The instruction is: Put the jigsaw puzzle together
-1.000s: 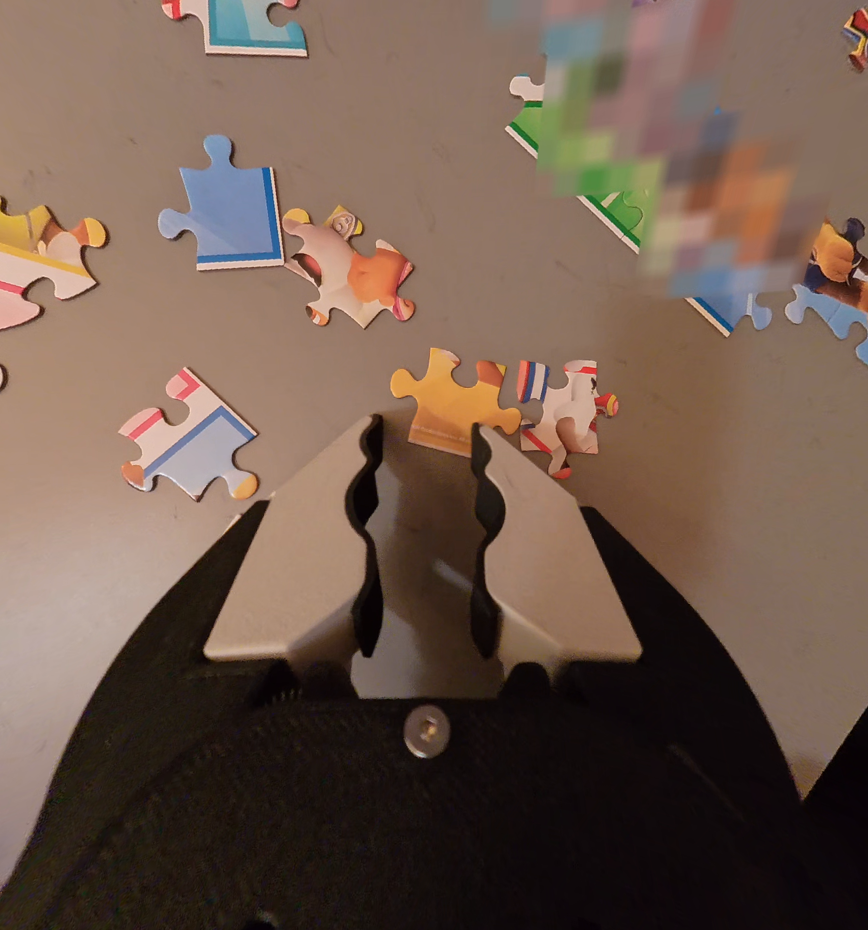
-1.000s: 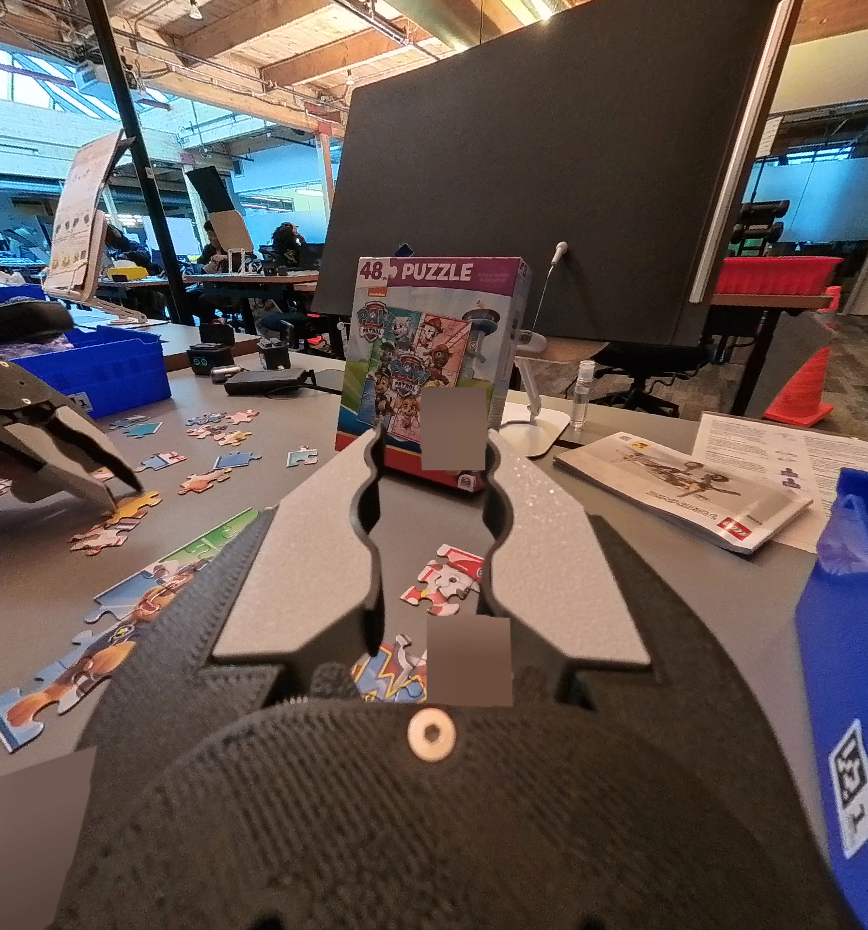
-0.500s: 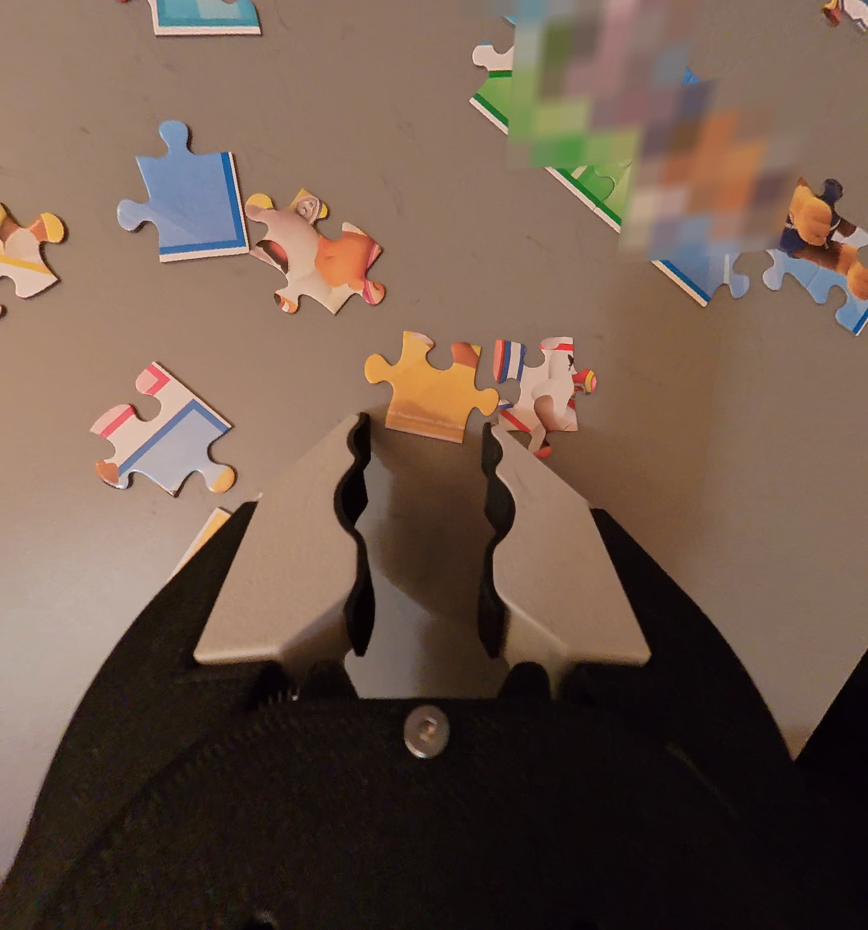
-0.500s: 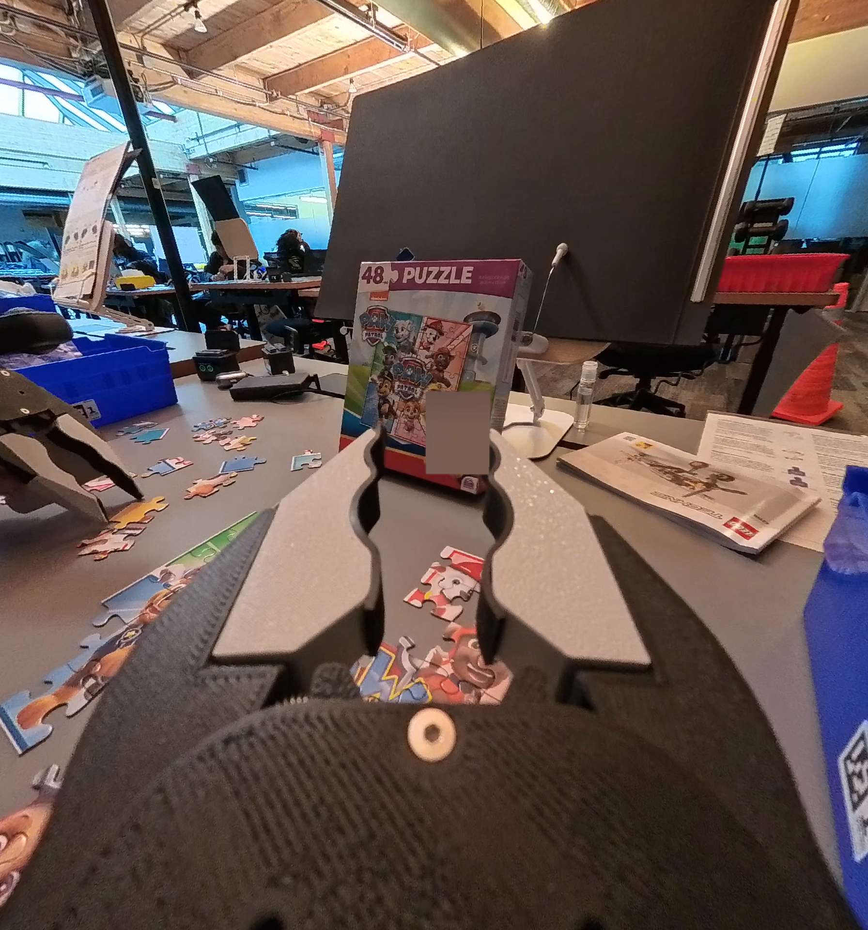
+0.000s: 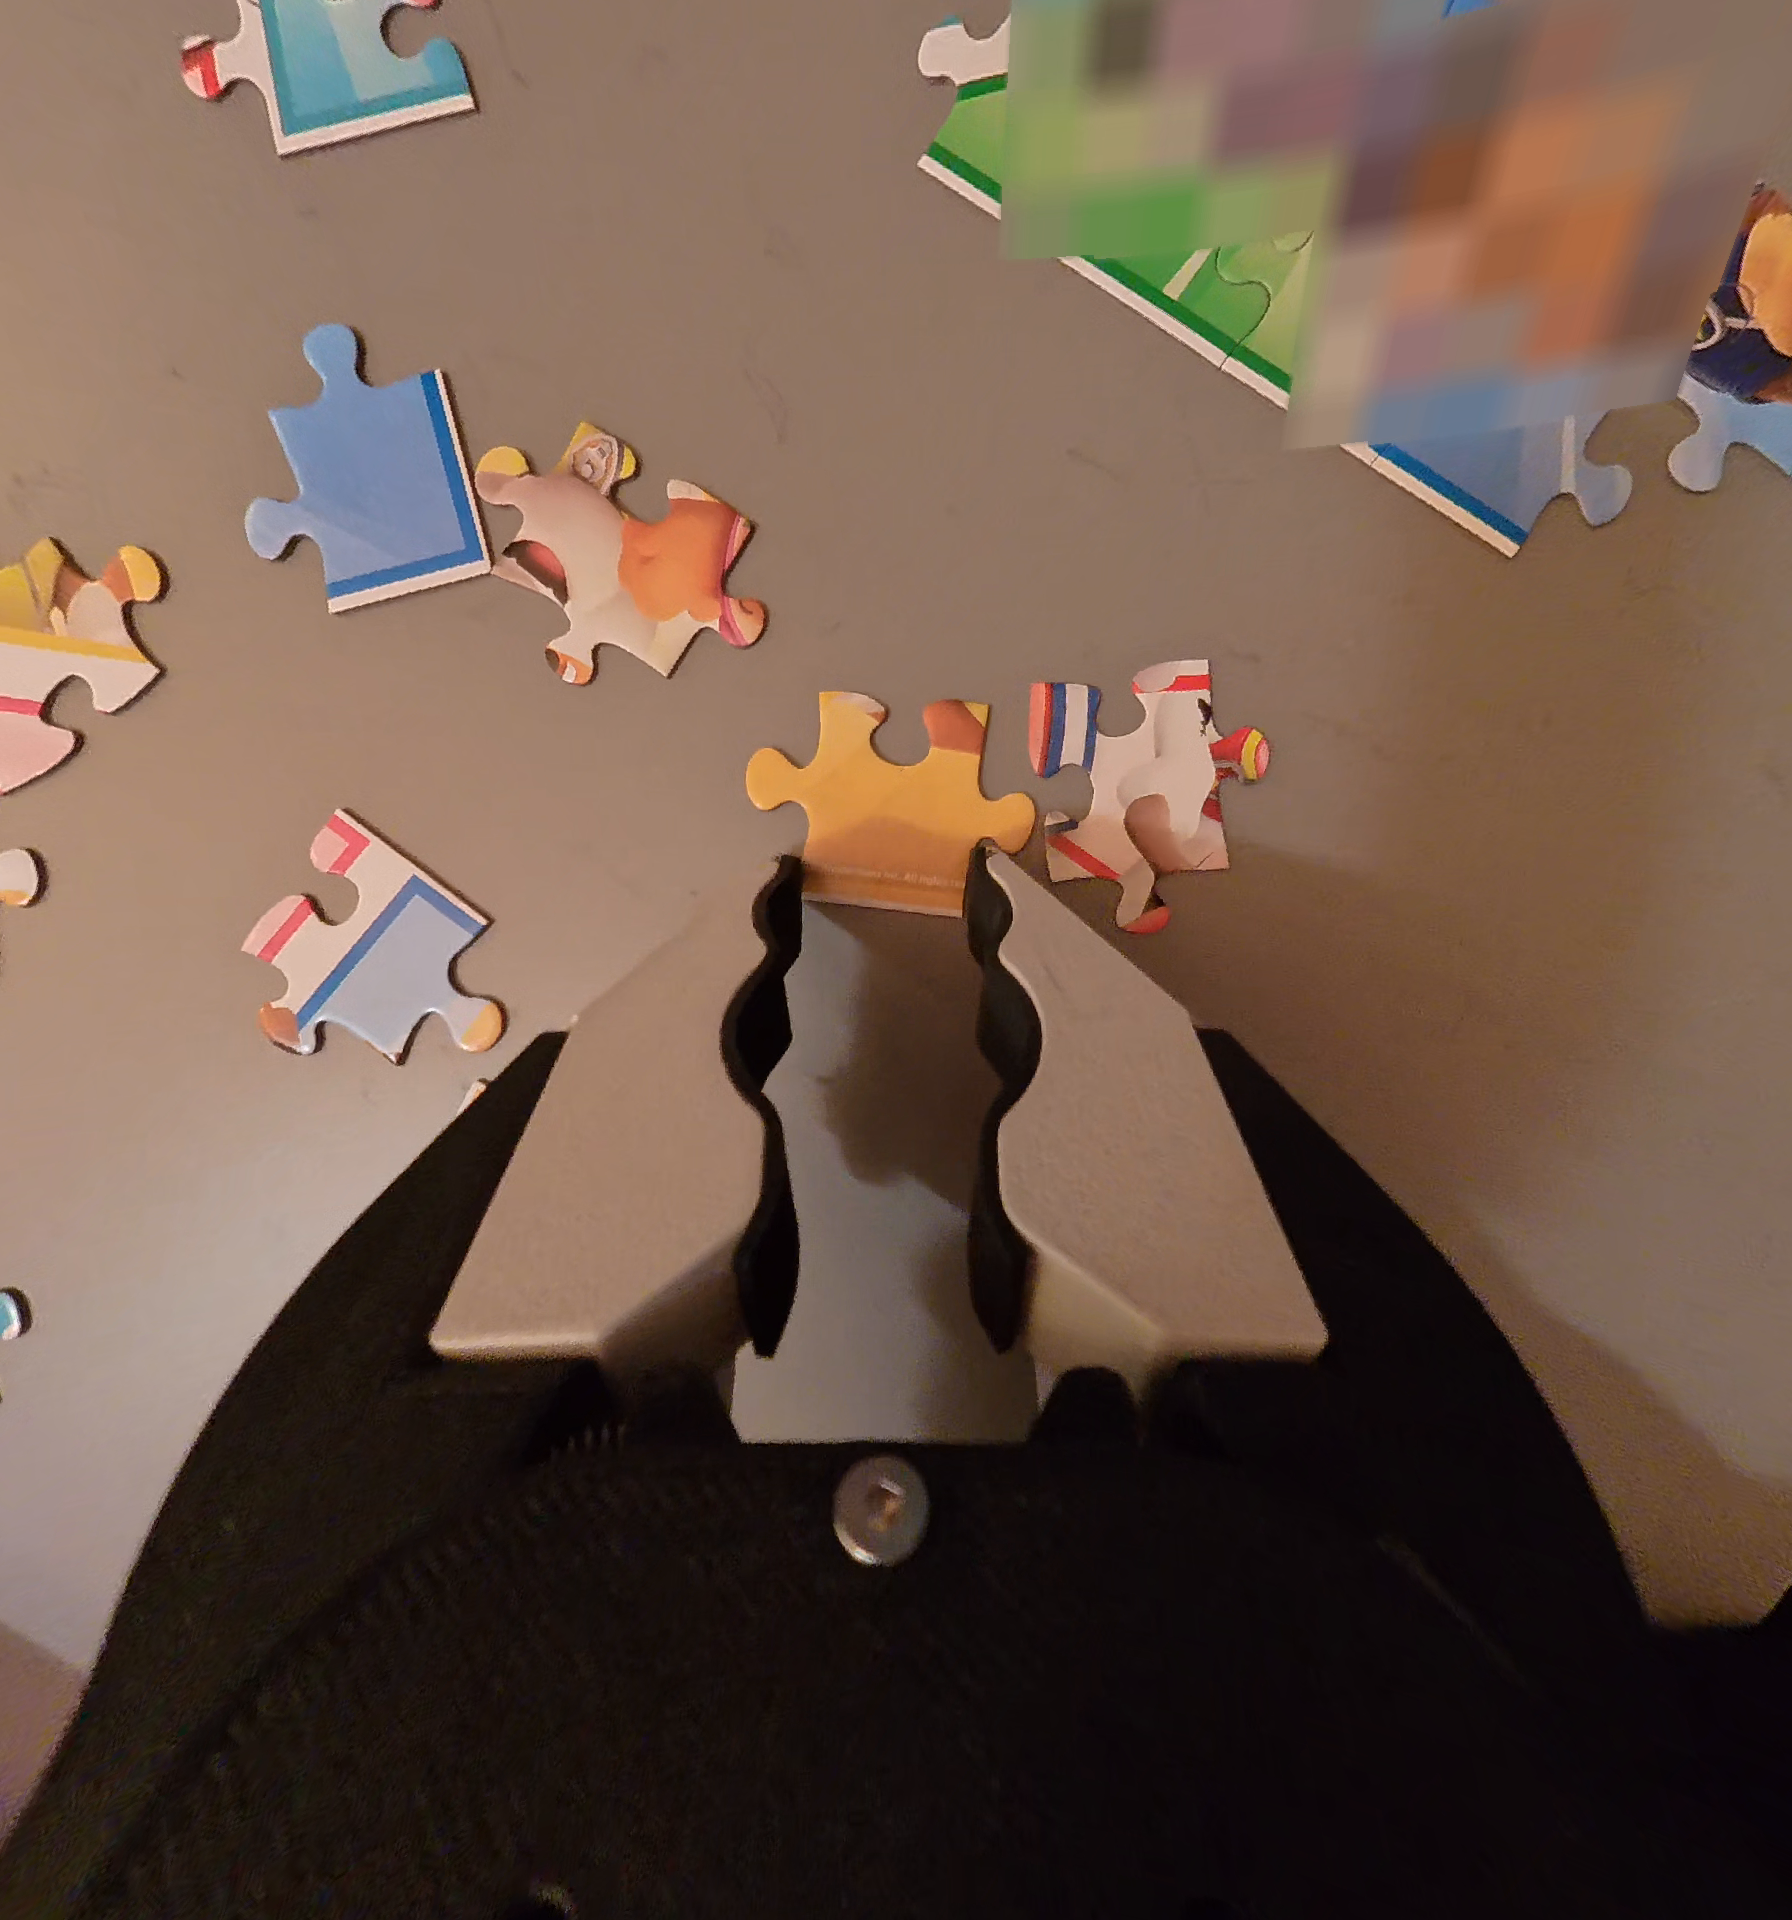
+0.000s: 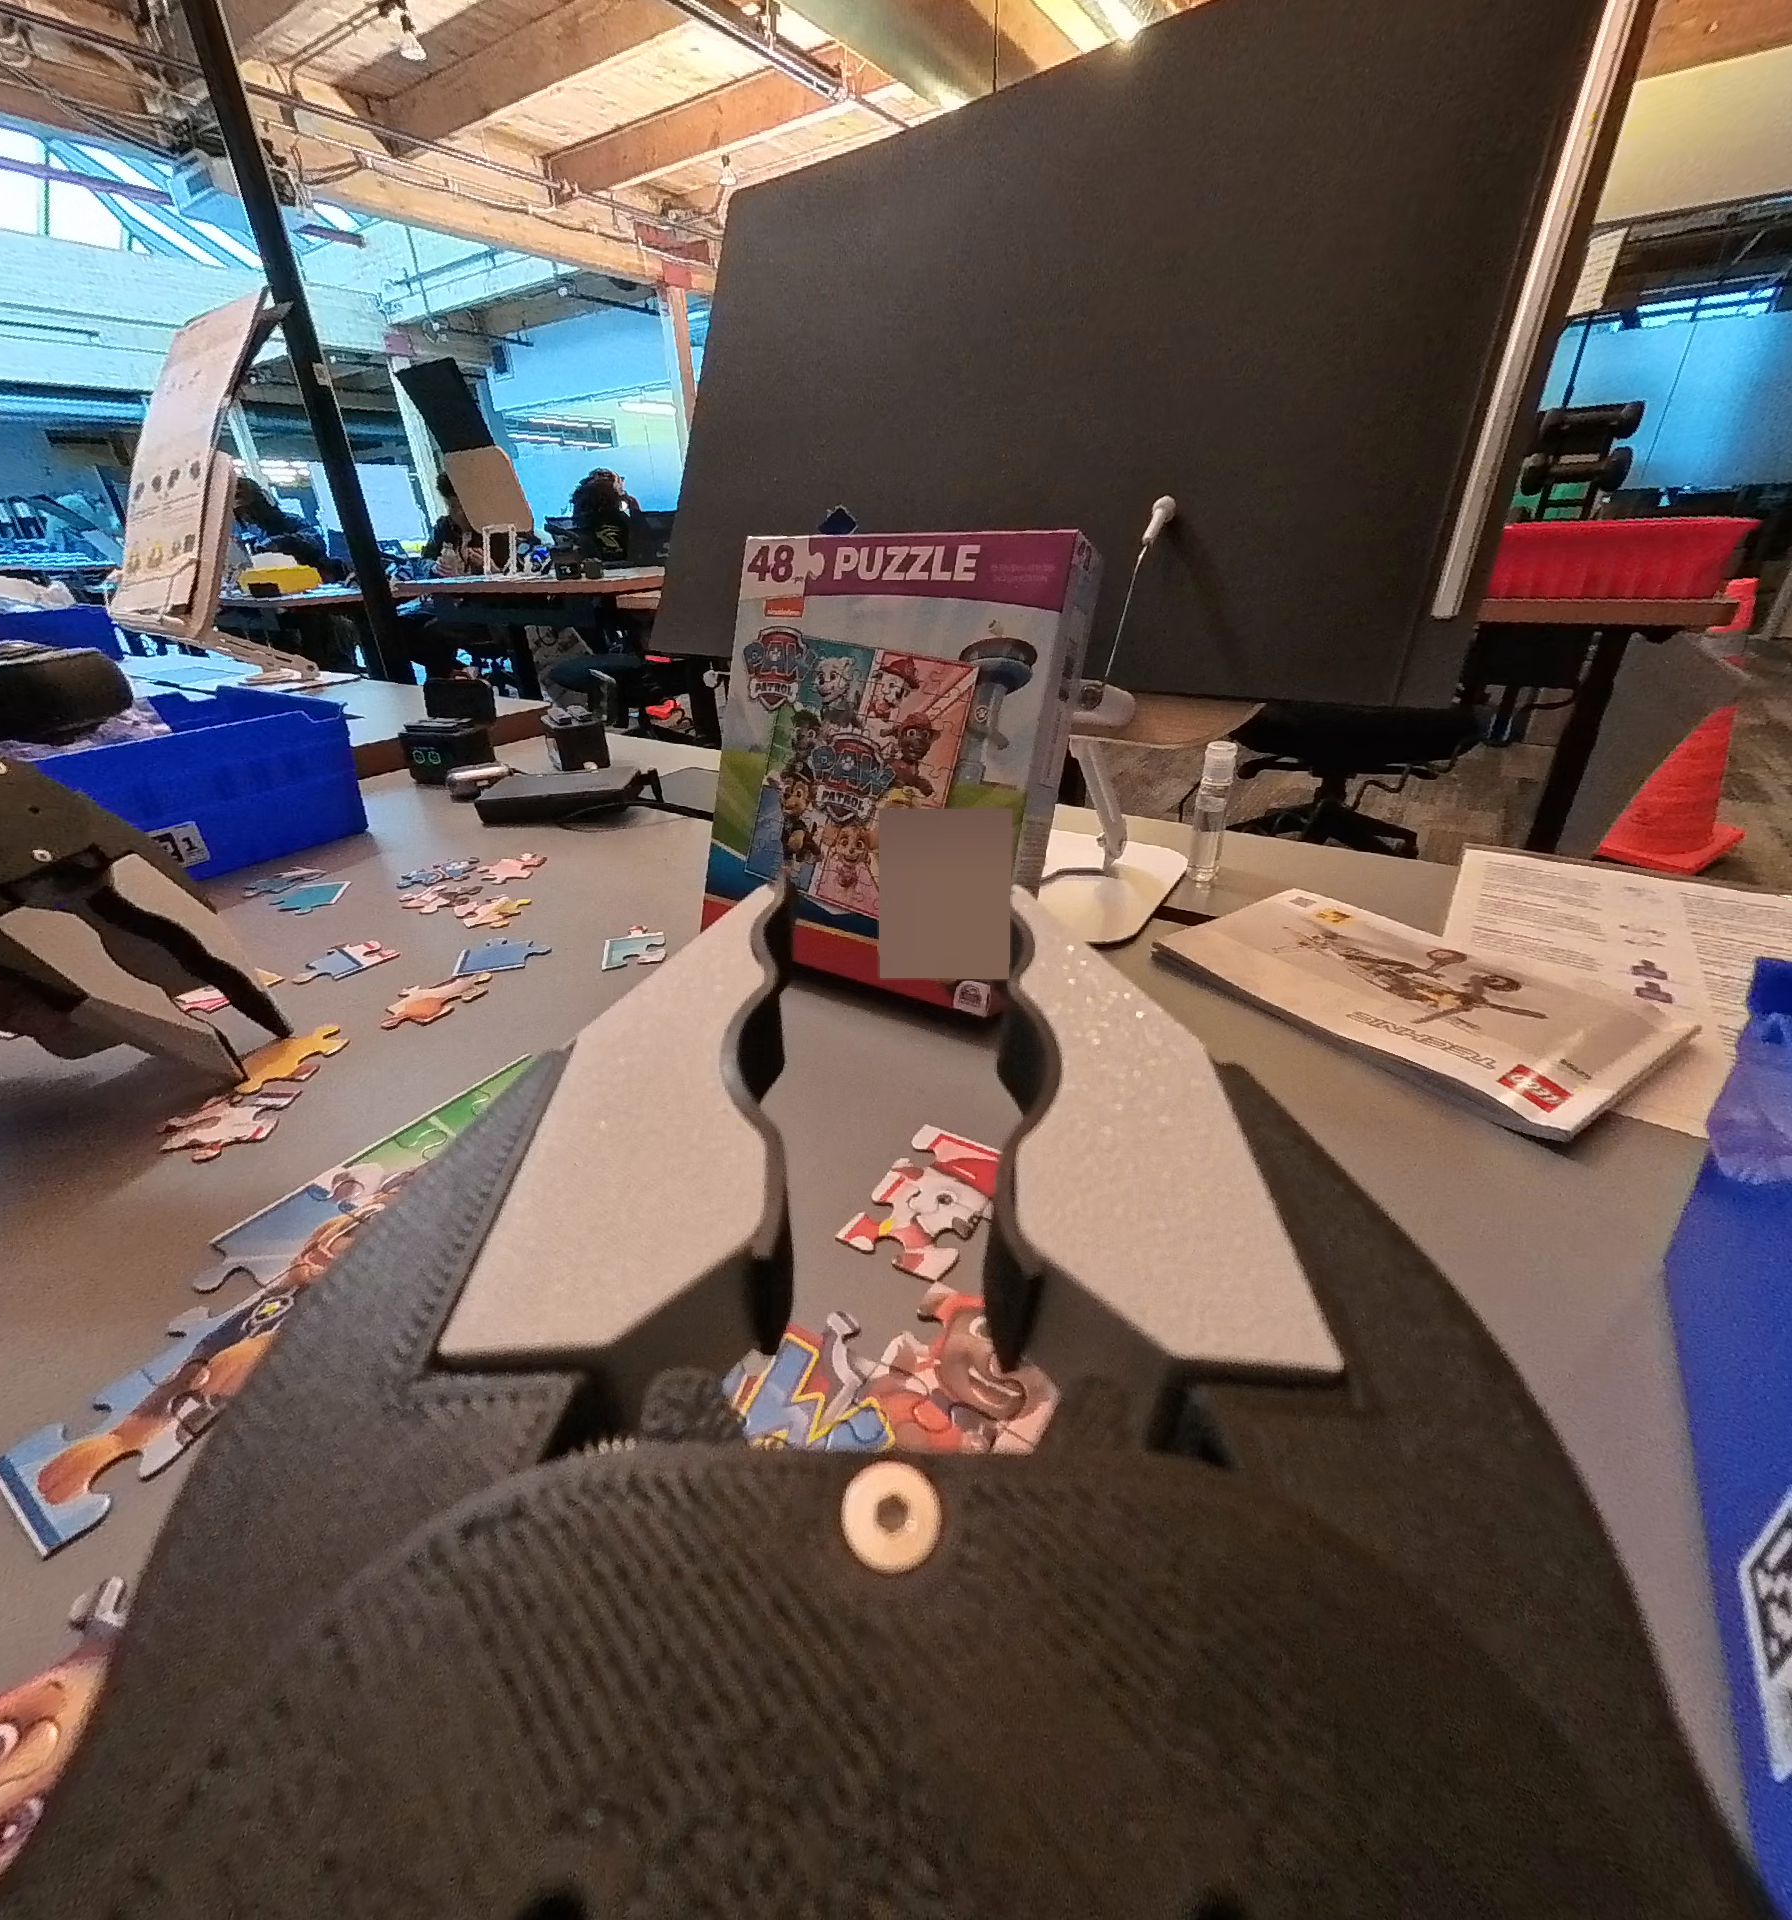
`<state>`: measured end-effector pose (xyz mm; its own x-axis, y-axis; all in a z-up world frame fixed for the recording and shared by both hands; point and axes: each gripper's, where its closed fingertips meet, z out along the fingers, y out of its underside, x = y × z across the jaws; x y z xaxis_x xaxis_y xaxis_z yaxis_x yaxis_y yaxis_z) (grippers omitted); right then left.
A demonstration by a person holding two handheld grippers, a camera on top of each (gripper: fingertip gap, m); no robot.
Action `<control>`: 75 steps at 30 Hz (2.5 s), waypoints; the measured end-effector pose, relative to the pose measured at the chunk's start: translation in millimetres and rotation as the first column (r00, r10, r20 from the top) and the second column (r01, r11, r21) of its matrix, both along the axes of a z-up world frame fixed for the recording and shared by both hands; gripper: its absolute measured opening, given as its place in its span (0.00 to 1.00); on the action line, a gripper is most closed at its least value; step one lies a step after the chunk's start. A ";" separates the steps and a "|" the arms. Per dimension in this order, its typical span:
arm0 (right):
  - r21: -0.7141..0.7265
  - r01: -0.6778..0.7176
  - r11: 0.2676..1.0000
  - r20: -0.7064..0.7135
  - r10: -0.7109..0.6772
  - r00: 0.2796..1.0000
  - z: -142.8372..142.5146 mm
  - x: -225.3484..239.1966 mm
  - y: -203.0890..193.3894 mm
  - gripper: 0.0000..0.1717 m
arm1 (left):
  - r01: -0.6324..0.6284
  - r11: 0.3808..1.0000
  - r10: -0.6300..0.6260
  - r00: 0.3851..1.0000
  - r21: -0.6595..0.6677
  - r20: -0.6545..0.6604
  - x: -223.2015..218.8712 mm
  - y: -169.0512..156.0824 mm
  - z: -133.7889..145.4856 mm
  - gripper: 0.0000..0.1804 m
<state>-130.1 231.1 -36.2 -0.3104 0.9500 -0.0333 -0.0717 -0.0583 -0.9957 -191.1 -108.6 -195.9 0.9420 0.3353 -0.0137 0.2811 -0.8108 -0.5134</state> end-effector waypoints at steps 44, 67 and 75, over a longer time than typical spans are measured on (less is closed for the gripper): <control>0.000 -0.028 1.000 0.006 0.028 1.000 -1.5 -0.3 -10.2 0.22 | -0.141 0.983 0.148 0.988 0.120 -0.046 -30.1 4.9 5.2 0.28; -0.003 -0.034 0.999 0.009 0.034 0.999 -2.1 1.0 -11.9 0.22 | -0.092 0.982 0.088 0.996 0.163 0.035 -17.0 17.7 3.0 0.11; -0.003 -0.037 0.999 0.011 0.037 0.999 -2.3 0.9 -12.7 0.22 | -0.068 0.975 0.066 0.998 0.211 0.018 -11.8 22.3 21.1 0.11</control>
<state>-129.2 218.4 -38.5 -0.3450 0.9378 -0.0396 -0.0582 -0.0635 -0.9963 -202.9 -86.3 -174.9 0.9170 0.3919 0.0746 0.3379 -0.6636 -0.6674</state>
